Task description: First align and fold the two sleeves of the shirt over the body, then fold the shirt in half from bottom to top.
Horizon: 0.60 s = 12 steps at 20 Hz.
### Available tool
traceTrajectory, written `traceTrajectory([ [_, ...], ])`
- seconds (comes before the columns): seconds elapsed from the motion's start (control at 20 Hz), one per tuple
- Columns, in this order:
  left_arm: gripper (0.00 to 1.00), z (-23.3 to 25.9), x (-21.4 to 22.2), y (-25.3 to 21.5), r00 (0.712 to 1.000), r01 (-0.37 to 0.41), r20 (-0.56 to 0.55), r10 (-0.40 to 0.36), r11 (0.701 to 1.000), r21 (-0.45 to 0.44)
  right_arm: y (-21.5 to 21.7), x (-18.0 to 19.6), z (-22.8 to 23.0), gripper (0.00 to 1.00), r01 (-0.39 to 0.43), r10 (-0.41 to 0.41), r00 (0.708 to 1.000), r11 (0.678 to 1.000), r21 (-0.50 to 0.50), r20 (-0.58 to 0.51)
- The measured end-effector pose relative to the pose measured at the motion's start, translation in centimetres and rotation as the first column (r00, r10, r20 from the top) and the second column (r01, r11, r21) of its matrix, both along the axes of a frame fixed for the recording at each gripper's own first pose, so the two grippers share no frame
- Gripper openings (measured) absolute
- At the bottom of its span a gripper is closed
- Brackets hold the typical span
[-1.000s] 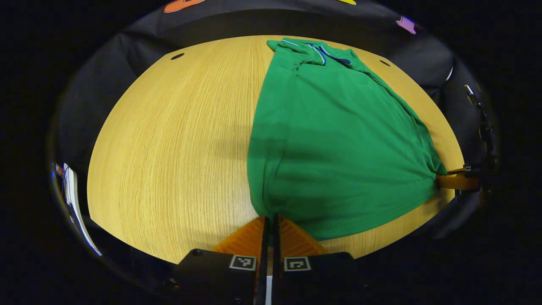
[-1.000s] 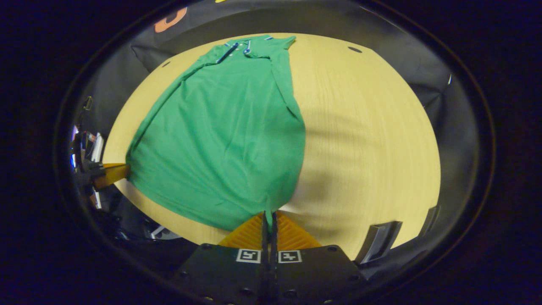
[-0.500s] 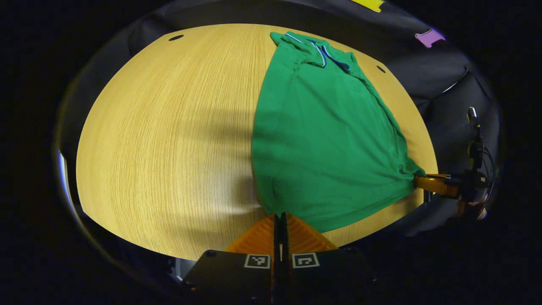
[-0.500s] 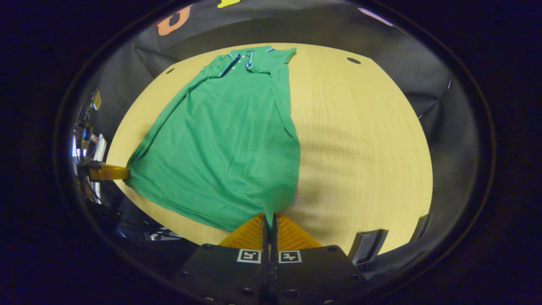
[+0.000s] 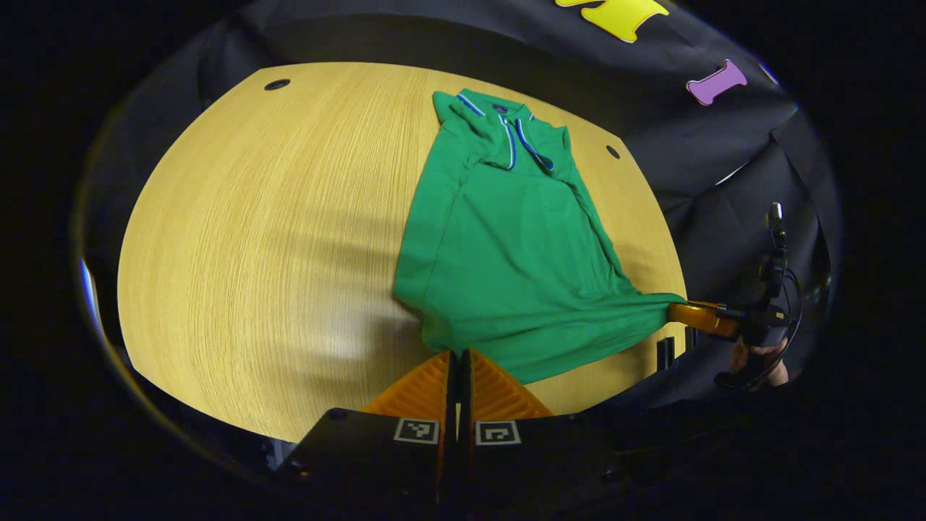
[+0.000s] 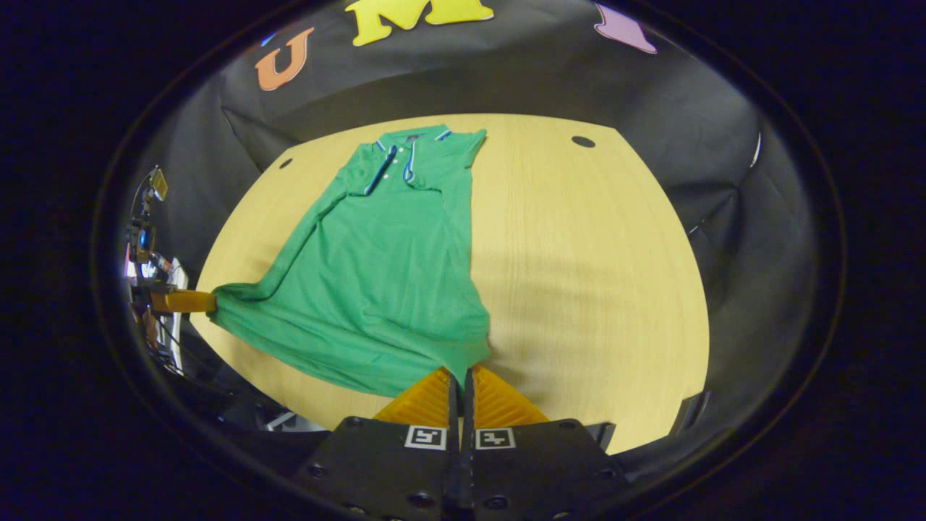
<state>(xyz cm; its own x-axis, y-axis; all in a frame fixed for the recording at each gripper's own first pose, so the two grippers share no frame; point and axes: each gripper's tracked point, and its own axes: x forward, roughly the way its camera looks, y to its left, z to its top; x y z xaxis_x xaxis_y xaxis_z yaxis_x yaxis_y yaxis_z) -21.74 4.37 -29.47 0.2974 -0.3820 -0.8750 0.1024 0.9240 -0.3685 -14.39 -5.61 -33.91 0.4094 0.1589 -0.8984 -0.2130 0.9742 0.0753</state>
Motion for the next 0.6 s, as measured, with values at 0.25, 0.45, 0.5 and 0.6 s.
traceTrajectory([
  [0.25,0.06,2.9,5.8,-0.5,0.993,-0.002,0.121,0.004,1.000,-0.015,0.9,5.3,3.4,0.00,0.000,-0.002,0.997,1.000,0.027,0.077],
  [0.45,0.05,5.0,11.2,-0.1,0.978,-0.039,0.206,0.042,0.999,-0.021,1.6,10.5,6.4,0.00,-0.008,0.003,0.988,0.999,0.036,0.153],
  [0.5,0.06,5.4,12.5,0.0,0.974,-0.049,0.219,0.053,0.998,-0.026,1.9,12.0,7.2,0.00,-0.012,0.005,0.985,0.999,0.040,0.174],
  [0.6,0.05,5.9,15.1,0.1,0.965,-0.070,0.250,0.077,0.997,-0.037,2.7,15.0,8.4,0.00,-0.017,0.006,0.978,0.999,0.048,0.209],
])
